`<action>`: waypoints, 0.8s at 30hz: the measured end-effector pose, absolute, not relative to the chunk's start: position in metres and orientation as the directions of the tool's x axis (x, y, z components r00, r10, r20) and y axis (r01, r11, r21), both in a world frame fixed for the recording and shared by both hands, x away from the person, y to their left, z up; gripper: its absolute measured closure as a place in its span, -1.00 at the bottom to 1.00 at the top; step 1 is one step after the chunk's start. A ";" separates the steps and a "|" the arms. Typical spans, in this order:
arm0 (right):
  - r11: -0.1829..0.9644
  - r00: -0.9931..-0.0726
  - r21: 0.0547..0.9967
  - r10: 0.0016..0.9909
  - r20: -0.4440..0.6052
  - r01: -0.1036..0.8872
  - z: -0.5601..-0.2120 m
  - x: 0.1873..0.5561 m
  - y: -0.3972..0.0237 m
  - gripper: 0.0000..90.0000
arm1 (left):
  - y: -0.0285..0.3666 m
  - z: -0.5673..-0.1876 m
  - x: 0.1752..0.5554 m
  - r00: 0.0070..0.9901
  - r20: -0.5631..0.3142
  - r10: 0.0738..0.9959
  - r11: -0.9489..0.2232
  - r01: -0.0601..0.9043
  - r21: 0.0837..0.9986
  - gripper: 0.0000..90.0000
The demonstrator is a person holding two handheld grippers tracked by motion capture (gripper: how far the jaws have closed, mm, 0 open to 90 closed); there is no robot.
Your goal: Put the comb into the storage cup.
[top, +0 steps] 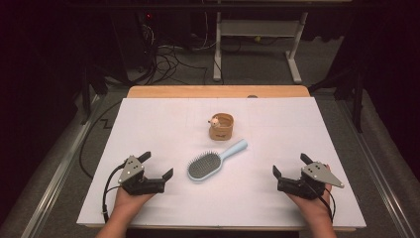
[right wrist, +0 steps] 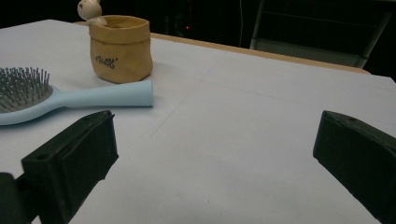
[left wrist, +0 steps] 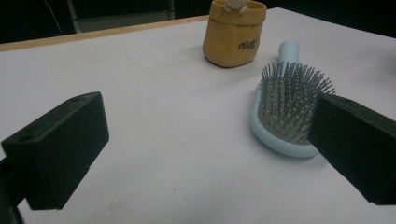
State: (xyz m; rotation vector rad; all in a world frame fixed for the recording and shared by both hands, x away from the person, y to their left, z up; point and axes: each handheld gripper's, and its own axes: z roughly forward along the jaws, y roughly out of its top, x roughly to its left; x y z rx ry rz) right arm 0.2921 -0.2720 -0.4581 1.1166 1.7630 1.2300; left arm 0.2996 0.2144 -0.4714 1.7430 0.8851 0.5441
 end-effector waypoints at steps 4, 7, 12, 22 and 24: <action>0.175 -0.380 0.951 0.922 -0.069 0.253 -0.458 0.292 -0.272 -0.99 | 0.215 -0.471 0.300 0.612 -0.058 0.789 -0.160 0.295 0.942 -1.00; 0.176 -0.381 0.951 0.922 -0.070 0.253 -0.458 0.291 -0.272 -0.99 | 0.216 -0.470 0.301 0.604 -0.059 0.794 -0.153 0.293 0.944 -1.00; 0.175 -0.379 0.952 0.923 -0.070 0.251 -0.458 0.291 -0.273 -0.99 | 0.218 -0.470 0.301 0.602 -0.066 0.796 -0.150 0.301 0.942 -1.00; 0.172 -0.382 0.951 0.922 -0.064 0.257 -0.459 0.291 -0.271 -0.99 | 0.219 -0.469 0.301 0.605 -0.091 0.791 -0.139 0.323 0.936 -0.95; 0.173 -0.382 0.951 0.922 -0.065 0.257 -0.459 0.291 -0.271 -0.99 | 0.219 -0.469 0.301 0.604 -0.103 0.790 -0.130 0.329 0.935 -0.94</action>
